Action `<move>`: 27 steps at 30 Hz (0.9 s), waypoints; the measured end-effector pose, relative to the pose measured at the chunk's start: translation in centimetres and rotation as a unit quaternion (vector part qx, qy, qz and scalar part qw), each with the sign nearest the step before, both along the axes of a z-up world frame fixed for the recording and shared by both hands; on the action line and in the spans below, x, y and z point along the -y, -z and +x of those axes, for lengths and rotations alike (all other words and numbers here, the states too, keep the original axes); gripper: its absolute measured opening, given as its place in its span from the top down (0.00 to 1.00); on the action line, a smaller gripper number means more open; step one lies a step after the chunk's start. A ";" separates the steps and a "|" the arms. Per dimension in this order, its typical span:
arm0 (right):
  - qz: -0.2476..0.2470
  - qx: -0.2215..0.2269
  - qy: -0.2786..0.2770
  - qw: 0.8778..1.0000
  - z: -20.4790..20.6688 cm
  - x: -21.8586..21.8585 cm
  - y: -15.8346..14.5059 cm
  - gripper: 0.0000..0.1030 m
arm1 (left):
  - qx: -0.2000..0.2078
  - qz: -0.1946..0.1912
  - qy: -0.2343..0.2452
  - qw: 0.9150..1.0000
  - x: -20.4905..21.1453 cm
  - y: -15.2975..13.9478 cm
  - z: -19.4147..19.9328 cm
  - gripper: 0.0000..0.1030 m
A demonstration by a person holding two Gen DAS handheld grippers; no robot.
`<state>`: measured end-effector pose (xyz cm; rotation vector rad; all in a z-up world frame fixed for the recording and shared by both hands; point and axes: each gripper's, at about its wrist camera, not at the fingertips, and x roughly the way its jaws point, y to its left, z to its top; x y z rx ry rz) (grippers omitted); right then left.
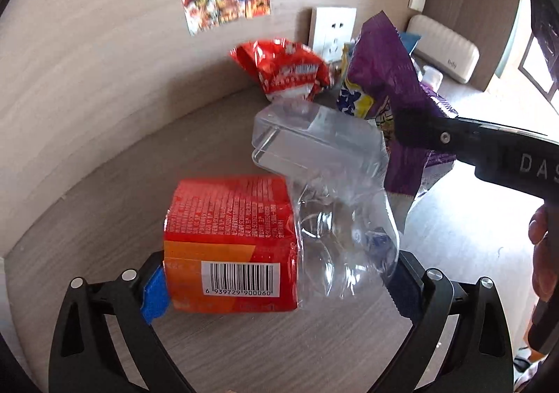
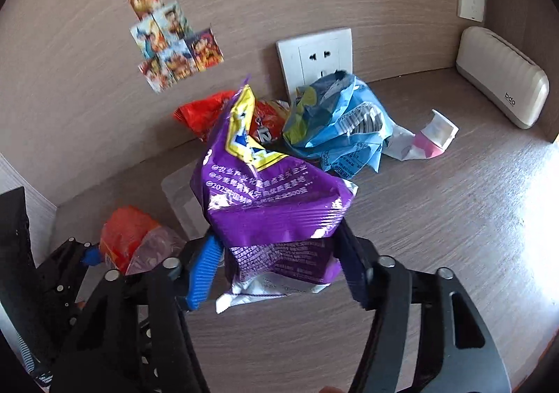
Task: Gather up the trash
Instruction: 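Grasp the orange snack box and bottle with the left tool while the right tool grasps the purple chip bag, then carry the box, bottle and purple bag to the white bin and open both tools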
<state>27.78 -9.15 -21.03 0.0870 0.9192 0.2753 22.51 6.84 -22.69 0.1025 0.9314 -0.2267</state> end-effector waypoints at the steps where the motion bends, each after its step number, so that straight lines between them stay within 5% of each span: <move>1: 0.007 0.004 0.002 1.000 -0.4 0.4 -0.4 0.43 | 0.007 0.001 -0.001 1.000 -0.1 -0.5 -0.4 0.07; 18: 0.033 0.058 0.059 0.996 -8.6 8.3 -6.7 0.43 | 0.049 0.021 0.046 0.998 3.8 -3.4 -3.6 0.10; 27: 0.020 0.059 0.144 0.988 -15.0 16.3 -8.2 0.43 | 0.068 0.001 0.137 0.988 12.0 -6.0 -7.7 0.10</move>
